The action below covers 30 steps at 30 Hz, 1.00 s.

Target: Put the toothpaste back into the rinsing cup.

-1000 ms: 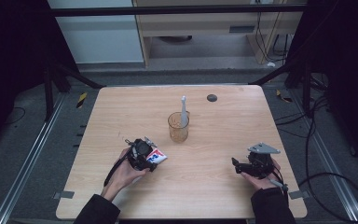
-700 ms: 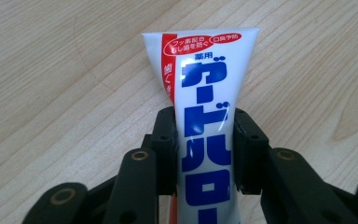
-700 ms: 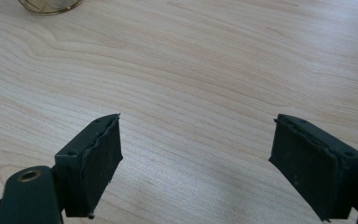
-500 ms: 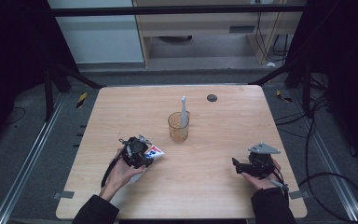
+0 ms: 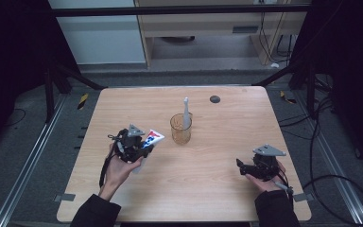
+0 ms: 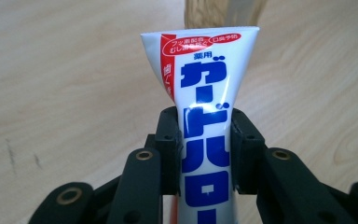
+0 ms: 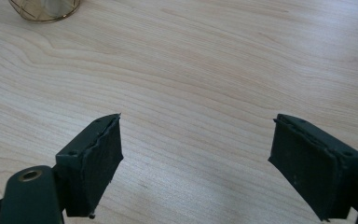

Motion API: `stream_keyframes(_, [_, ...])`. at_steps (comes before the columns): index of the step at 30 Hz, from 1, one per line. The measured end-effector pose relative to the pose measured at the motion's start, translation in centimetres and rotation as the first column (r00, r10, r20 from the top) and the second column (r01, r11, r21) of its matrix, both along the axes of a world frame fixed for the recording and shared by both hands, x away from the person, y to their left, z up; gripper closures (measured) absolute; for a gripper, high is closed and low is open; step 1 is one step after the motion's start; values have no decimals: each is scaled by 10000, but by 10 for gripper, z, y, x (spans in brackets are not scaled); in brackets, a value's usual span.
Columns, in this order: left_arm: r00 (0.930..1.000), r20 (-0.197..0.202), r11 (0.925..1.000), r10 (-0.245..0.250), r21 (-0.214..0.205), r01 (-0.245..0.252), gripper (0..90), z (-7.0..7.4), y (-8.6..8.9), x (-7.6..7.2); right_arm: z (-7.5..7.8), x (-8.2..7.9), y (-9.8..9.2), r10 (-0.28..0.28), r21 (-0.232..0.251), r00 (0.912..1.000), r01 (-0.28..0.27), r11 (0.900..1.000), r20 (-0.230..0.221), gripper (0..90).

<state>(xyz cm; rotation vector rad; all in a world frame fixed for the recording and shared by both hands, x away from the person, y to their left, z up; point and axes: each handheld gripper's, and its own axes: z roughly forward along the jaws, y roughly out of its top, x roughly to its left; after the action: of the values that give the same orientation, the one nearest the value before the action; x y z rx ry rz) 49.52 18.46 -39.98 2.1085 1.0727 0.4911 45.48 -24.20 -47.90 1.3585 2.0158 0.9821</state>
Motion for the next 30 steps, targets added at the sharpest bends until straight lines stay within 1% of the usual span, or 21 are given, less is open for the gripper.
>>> stream_keyframes(3, [9989,434,9996,171,-240,-160,684,7,-2,4,-1,0,1,-12,-19,10000,12,10000,-26,165])
stream_keyframes(6, [9975,641,9986,311,-451,-283,684,10,-5,9,0,0,0,17,-31,10000,-17,10000,50,166])
stream_keyframes(8, [9954,849,9969,434,-693,-375,683,12,-7,12,0,0,0,-17,15,10000,17,10000,46,166])
stream_keyframes(9, [9941,946,9961,522,-759,-451,684,12,-8,13,0,-1,0,-18,66,10000,18,10000,8,166])
stream_keyframes(12, [9899,1220,9927,728,-1044,-602,683,14,-10,17,-1,0,0,18,-16,10000,-18,10000,34,166])
stream_keyframes(15, [9857,1489,9902,788,-1263,-600,683,16,-13,21,-1,0,1,43,-30,10000,-42,10000,37,166])
stream_keyframes(17, [9836,1600,9886,835,-1372,-616,684,17,-15,23,-1,0,1,27,-25,10000,-27,10000,72,167])
stream_keyframes(18, [9812,1731,9883,849,-1402,-607,684,17,-16,25,-1,0,1,24,-38,10000,-24,10000,92,168])
stream_keyframes(19, [9806,1775,9890,832,-1356,-594,683,18,-17,26,-1,0,1,-1,-43,10000,1,10000,94,169])
stream_keyframes(21, [9766,1916,9848,979,-1605,-672,684,20,-19,28,-1,-1,1,7,-67,9999,-6,10000,115,170])
stream_keyframes(22, [9766,1920,9846,972,-1620,-661,684,20,-19,29,-1,-1,1,21,-82,9999,-20,10000,120,170])
stream_keyframes(24, [9730,2041,9801,1077,-1857,-696,684,22,-21,32,-1,0,1,41,-96,9999,-40,9999,129,169])
stream_keyframes(25, [9728,2048,9792,1082,-1912,-686,683,23,-22,33,-2,0,1,41,-100,9999,-40,9999,119,169])
stream_keyframes(30, [9645,2340,9723,1223,-2231,-692,684,28,-27,39,-2,0,2,33,-67,9999,-33,10000,110,169])
